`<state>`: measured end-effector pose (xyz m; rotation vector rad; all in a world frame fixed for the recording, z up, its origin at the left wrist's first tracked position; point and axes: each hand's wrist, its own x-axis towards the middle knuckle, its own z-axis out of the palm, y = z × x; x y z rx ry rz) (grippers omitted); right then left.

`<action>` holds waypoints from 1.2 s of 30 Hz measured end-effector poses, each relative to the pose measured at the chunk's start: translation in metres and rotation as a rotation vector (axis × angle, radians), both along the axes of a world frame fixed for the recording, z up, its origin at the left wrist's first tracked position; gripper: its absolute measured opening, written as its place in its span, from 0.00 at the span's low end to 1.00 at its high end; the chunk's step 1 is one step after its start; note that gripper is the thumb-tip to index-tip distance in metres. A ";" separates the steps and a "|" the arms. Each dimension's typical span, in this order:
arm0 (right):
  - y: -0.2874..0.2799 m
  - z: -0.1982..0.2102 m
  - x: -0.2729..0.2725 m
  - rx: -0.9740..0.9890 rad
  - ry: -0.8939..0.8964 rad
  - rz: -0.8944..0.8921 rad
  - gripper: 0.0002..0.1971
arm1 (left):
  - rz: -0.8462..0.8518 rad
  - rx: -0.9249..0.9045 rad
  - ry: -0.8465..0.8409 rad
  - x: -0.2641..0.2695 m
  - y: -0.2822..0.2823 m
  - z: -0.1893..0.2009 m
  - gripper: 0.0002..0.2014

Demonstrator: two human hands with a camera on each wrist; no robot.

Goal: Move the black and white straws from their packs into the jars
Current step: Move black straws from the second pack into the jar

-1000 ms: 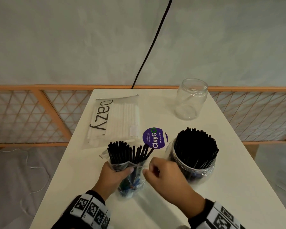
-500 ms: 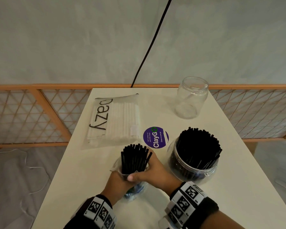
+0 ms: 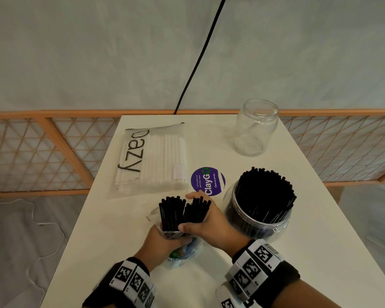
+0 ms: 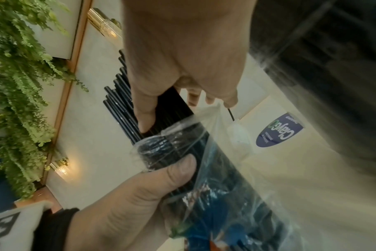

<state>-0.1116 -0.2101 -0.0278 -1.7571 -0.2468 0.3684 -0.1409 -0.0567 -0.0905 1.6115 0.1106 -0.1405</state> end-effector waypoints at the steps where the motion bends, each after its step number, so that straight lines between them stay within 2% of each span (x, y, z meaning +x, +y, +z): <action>1: 0.001 0.005 -0.001 -0.011 -0.036 0.006 0.28 | 0.004 -0.010 0.005 0.000 0.000 0.001 0.17; 5: 0.003 0.025 -0.005 0.056 -0.113 -0.016 0.18 | 0.038 -0.045 0.013 0.002 0.003 0.004 0.16; 8: 0.000 0.040 -0.009 0.017 -0.155 -0.016 0.04 | 0.046 -0.082 0.024 0.004 0.006 0.004 0.20; 9: -0.001 0.046 -0.011 0.013 -0.178 -0.018 0.02 | 0.037 -0.080 0.031 0.005 0.005 0.005 0.18; 12: -0.006 0.068 -0.014 0.049 -0.235 -0.105 0.06 | 0.021 -0.069 0.018 0.008 0.001 0.008 0.11; 16: -0.022 0.104 -0.013 0.144 -0.277 -0.231 0.06 | 0.013 -0.039 0.003 0.006 -0.008 0.016 0.13; 22: -0.073 0.154 -0.013 0.259 -0.341 -0.370 0.06 | 0.002 0.013 0.004 0.006 -0.011 0.011 0.06; 28: -0.115 0.145 -0.003 0.270 -0.199 -0.361 0.03 | 0.051 0.029 0.028 0.007 -0.021 0.011 0.08; 36: -0.128 0.145 0.009 0.258 -0.291 -0.402 0.03 | 0.043 0.069 0.031 0.004 -0.027 0.014 0.06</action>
